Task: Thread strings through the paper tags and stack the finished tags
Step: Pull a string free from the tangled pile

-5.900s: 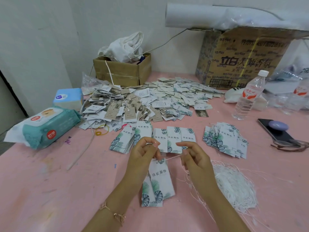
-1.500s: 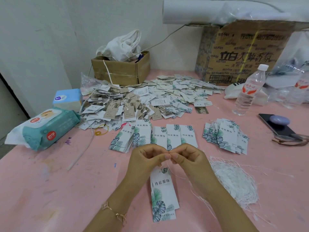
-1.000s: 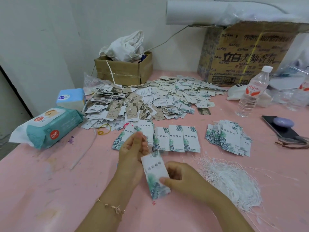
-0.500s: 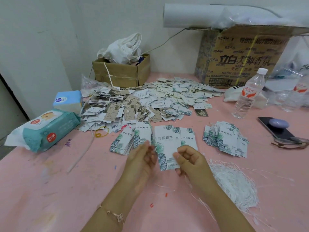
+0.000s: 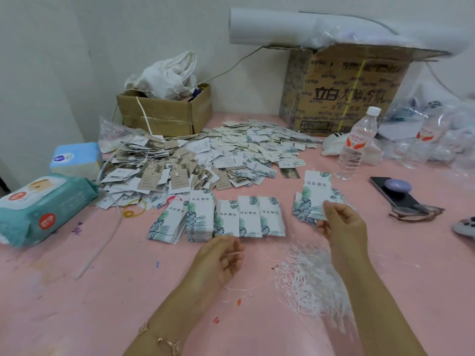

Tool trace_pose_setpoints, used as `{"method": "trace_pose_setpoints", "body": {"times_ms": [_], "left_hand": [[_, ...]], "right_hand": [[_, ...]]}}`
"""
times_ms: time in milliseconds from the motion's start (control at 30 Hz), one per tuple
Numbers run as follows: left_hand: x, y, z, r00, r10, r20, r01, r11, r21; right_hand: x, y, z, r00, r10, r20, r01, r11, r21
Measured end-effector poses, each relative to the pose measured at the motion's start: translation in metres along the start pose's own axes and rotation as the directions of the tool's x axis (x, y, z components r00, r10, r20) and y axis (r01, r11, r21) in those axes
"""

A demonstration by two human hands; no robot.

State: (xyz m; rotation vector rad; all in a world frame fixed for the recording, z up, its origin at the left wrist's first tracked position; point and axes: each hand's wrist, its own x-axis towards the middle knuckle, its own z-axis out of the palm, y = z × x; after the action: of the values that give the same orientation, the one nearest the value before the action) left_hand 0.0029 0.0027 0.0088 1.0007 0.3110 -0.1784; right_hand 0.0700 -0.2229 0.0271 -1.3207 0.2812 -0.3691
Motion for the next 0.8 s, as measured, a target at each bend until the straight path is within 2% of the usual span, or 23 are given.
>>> {"method": "trace_pose_setpoints", "body": {"times_ms": [100, 200, 300, 367, 433, 500, 567, 667, 733, 800], "left_hand": [[-0.001, 0.002, 0.000, 1.000, 0.005, 0.000, -0.005, 1.000, 0.010], [-0.002, 0.004, 0.001, 1.000, 0.002, -0.009, -0.002, 1.000, 0.001], [-0.002, 0.008, 0.002, 1.000, -0.003, -0.021, 0.003, 1.000, -0.010], [-0.002, 0.011, 0.003, 0.999, -0.005, -0.037, 0.004, 1.000, -0.022], [0.000, 0.014, 0.003, 0.998, -0.015, -0.063, 0.012, 0.999, -0.051], [0.001, 0.015, 0.002, 0.997, -0.023, -0.079, 0.018, 0.998, -0.063], [0.002, 0.014, 0.001, 0.997, -0.020, -0.075, 0.016, 0.998, -0.059], [0.002, 0.013, -0.002, 0.999, -0.009, -0.054, 0.006, 0.999, -0.047], [0.002, 0.012, -0.003, 0.999, -0.005, -0.041, 0.003, 0.999, -0.045], [0.003, 0.012, -0.004, 0.999, -0.011, -0.043, 0.009, 0.999, -0.047]], "right_hand": [[0.032, -0.006, -0.014, 0.992, -0.023, -0.125, 0.007, 0.993, -0.121], [0.053, -0.004, -0.022, 0.991, -0.002, -0.136, -0.043, 0.945, -0.325], [0.056, -0.002, -0.027, 0.992, -0.024, -0.125, -0.055, 0.801, -0.596], [0.048, -0.001, -0.026, 0.986, -0.127, -0.108, 0.005, 0.670, -0.742], [0.030, 0.001, -0.019, 0.957, -0.289, -0.016, 0.145, 0.526, -0.838], [0.010, 0.005, -0.003, 0.908, -0.375, 0.189, 0.351, 0.430, -0.832], [-0.011, 0.015, 0.019, 0.839, -0.328, 0.435, 0.537, 0.363, -0.762], [-0.041, 0.036, 0.049, 0.704, -0.142, 0.696, 0.702, 0.285, -0.652], [-0.053, 0.053, 0.056, 0.639, -0.096, 0.763, 0.760, 0.232, -0.607], [-0.054, 0.061, 0.056, 0.639, -0.147, 0.755, 0.768, 0.180, -0.615]]}}
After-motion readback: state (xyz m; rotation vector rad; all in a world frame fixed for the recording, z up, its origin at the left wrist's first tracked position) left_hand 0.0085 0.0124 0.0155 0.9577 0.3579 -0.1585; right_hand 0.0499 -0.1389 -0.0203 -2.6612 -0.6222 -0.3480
